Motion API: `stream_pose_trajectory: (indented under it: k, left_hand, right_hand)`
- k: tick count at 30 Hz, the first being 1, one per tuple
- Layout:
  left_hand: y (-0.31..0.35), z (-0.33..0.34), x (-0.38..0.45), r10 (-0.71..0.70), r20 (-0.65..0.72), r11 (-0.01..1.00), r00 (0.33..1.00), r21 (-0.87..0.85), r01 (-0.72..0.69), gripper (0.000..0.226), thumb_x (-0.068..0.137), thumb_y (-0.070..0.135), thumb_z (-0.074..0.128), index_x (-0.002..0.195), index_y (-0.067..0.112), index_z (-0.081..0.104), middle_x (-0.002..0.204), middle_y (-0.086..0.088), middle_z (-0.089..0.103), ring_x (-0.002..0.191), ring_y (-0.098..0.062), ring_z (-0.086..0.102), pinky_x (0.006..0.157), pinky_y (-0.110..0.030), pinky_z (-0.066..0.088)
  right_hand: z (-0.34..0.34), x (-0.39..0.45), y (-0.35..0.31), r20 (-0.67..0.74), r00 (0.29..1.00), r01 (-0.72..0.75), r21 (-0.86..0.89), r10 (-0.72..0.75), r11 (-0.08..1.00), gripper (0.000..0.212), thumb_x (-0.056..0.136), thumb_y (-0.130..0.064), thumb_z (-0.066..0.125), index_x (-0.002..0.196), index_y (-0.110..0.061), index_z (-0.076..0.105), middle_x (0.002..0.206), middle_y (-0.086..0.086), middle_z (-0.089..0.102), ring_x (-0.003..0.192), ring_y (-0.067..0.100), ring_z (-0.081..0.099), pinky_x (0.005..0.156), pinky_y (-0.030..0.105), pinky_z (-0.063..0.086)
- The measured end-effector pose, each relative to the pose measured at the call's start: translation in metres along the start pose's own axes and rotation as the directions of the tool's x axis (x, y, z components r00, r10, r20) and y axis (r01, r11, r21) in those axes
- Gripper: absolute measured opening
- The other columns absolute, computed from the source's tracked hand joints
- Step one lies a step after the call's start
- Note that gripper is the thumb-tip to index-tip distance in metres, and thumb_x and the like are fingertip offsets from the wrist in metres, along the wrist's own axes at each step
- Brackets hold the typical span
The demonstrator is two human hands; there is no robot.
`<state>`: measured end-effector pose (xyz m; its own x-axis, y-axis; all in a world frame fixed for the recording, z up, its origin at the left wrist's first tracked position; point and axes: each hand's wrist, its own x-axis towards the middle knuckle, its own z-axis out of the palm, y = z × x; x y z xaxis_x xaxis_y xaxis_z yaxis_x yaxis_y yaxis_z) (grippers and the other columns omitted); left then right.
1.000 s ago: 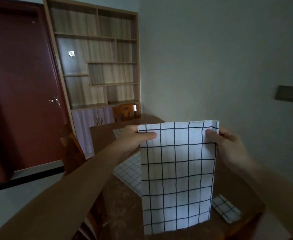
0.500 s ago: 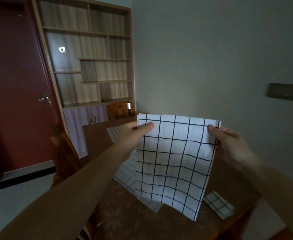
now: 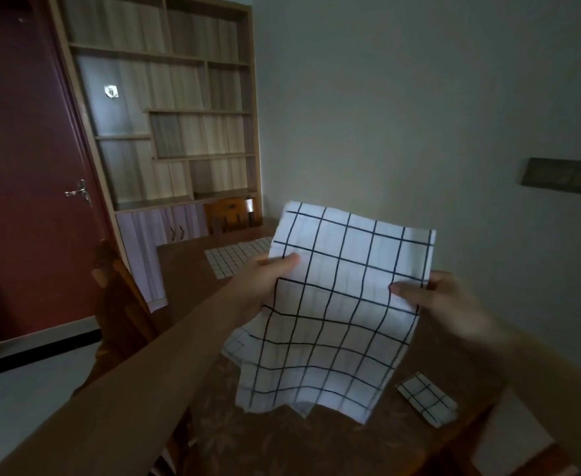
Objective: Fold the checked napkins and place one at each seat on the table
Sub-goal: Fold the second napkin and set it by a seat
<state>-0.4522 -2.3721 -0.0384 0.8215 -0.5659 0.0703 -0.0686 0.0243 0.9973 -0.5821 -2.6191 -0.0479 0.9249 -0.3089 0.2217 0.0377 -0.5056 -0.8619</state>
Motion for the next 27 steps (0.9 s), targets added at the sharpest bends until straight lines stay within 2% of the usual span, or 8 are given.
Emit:
stream_pose_trajectory:
  k: [4,7,10,12,13,18,22,27]
  left_hand:
    - [-0.019,-0.007,-0.006,-0.133,0.146,0.972,0.980,0.212,0.100,0.030,0.078,0.025,0.074,0.103,0.011,0.069,0.099,-0.007,0.074,0.092,-0.020,0.071,0.082,-0.035,0.056]
    - [-0.034,-0.006,-0.004,-0.154,0.075,0.972,0.985,0.190,0.137,0.030,0.081,0.013,0.074,0.109,0.005,0.068,0.099,-0.008,0.075,0.093,-0.021,0.072,0.079,-0.033,0.059]
    - [-0.037,-0.006,-0.002,-0.106,0.001,0.989,0.994,0.108,0.105,0.015,0.085,0.010,0.070,0.100,0.011,0.068,0.098,-0.007,0.073,0.089,-0.018,0.071,0.075,-0.028,0.059]
    - [-0.040,-0.006,0.000,-0.108,-0.033,0.989,0.994,0.097,0.111,0.009,0.086,0.011,0.070,0.095,0.013,0.069,0.097,-0.007,0.073,0.088,-0.018,0.071,0.075,-0.028,0.058]
    - [-0.040,-0.007,0.000,-0.124,-0.046,0.988,0.991,0.084,0.127,0.009,0.086,0.012,0.069,0.095,0.011,0.070,0.098,-0.009,0.074,0.090,-0.020,0.071,0.077,-0.030,0.059]
    - [-0.042,-0.005,-0.001,-0.189,-0.051,0.980,0.981,0.045,0.191,0.019,0.086,0.006,0.069,0.105,0.005,0.069,0.098,-0.009,0.074,0.084,-0.018,0.072,0.065,-0.025,0.058]
    - [-0.045,-0.006,0.000,-0.189,-0.112,0.979,0.976,0.051,0.195,0.021,0.085,0.002,0.068,0.106,0.001,0.069,0.102,-0.012,0.073,0.085,-0.019,0.071,0.064,-0.023,0.057]
    - [-0.053,-0.010,0.007,-0.151,-0.239,0.981,0.959,0.083,0.175,0.035,0.081,0.006,0.075,0.115,0.000,0.067,0.105,-0.013,0.073,0.088,-0.020,0.071,0.070,-0.024,0.059]
  right_hand:
    - [-0.006,0.007,-0.003,0.009,0.998,-0.063,0.310,0.063,0.949,0.023,0.081,-0.031,0.073,0.081,-0.008,0.070,0.073,0.000,0.072,0.074,0.022,0.068,0.076,0.034,0.051]
    - [-0.015,0.004,0.005,0.181,0.981,-0.113,0.215,0.074,0.970,0.076,0.058,-0.074,0.068,0.118,-0.027,0.063,0.125,-0.011,0.063,0.113,0.005,0.058,0.100,0.025,0.040]
    - [-0.011,-0.003,0.017,0.389,0.913,-0.137,0.009,0.123,0.990,0.051,0.065,-0.065,0.073,0.104,-0.034,0.061,0.104,-0.026,0.065,0.095,-0.013,0.058,0.074,0.000,0.042]
    - [-0.002,-0.001,0.027,0.293,0.946,-0.145,0.011,0.136,0.989,0.008,0.085,-0.022,0.069,0.091,-0.025,0.065,0.097,-0.010,0.068,0.083,-0.005,0.063,0.064,0.003,0.045]
    - [0.002,0.000,0.031,0.223,0.967,-0.126,0.015,0.120,0.992,0.011,0.085,-0.012,0.067,0.088,-0.023,0.066,0.098,-0.004,0.069,0.078,-0.003,0.065,0.063,0.006,0.045]
    - [0.011,0.002,0.032,0.004,0.993,-0.121,0.145,0.122,0.982,0.023,0.086,-0.001,0.065,0.091,-0.023,0.064,0.088,-0.005,0.069,0.064,-0.002,0.067,0.054,0.009,0.047]
    - [0.010,0.000,0.038,-0.134,0.967,-0.184,0.207,0.215,0.961,0.064,0.084,-0.009,0.070,0.138,-0.024,0.040,0.104,0.006,0.062,0.082,0.012,0.061,0.064,0.024,0.047]
    - [0.008,-0.002,0.032,-0.207,0.953,-0.156,0.287,0.220,0.945,0.070,0.084,-0.005,0.070,0.140,-0.029,0.038,0.100,0.006,0.068,0.081,0.021,0.068,0.059,0.023,0.052]
